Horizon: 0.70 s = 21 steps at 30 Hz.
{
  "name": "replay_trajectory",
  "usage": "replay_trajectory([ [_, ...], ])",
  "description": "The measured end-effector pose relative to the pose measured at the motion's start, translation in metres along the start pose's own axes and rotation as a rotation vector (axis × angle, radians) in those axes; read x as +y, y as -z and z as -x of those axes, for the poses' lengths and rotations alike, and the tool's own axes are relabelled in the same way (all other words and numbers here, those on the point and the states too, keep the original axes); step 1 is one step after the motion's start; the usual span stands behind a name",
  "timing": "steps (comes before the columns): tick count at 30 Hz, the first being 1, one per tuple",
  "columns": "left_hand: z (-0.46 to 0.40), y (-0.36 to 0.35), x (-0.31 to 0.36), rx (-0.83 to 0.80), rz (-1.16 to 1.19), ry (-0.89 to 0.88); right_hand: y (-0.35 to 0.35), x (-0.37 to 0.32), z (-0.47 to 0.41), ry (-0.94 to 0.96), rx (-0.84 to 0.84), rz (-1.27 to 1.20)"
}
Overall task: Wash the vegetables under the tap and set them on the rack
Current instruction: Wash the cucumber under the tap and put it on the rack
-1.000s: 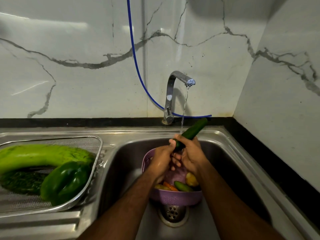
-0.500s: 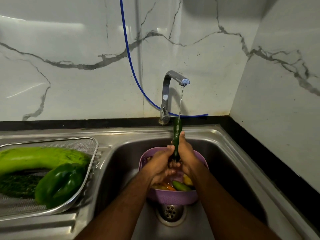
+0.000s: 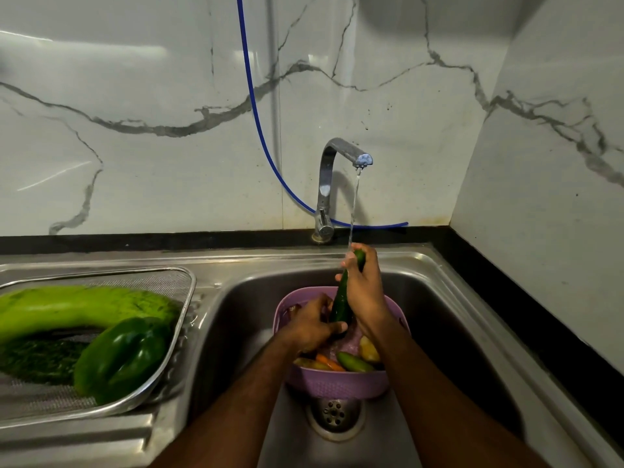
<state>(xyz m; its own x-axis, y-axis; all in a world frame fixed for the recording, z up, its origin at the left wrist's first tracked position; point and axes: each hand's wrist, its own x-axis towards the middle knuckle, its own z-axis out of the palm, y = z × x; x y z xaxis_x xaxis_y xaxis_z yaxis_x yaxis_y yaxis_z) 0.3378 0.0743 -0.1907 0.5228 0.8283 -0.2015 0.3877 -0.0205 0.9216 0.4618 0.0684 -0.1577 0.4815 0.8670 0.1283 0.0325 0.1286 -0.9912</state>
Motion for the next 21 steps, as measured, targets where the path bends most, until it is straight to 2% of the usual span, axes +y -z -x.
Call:
replay_trajectory([
  [8, 0.0, -0.003, -0.006, -0.006, 0.075, -0.079, -0.007, -0.011, 0.006, 0.018, -0.059, 0.003],
  [15, 0.006, 0.002, -0.003, -0.146, 0.417, -0.001, 0.006, -0.02, 0.004, -0.039, -0.085, -0.25],
  [21, 0.001, 0.001, -0.005, -0.246, 0.636, 0.065, 0.009, -0.019, -0.002, -0.041, -0.146, -0.224],
])
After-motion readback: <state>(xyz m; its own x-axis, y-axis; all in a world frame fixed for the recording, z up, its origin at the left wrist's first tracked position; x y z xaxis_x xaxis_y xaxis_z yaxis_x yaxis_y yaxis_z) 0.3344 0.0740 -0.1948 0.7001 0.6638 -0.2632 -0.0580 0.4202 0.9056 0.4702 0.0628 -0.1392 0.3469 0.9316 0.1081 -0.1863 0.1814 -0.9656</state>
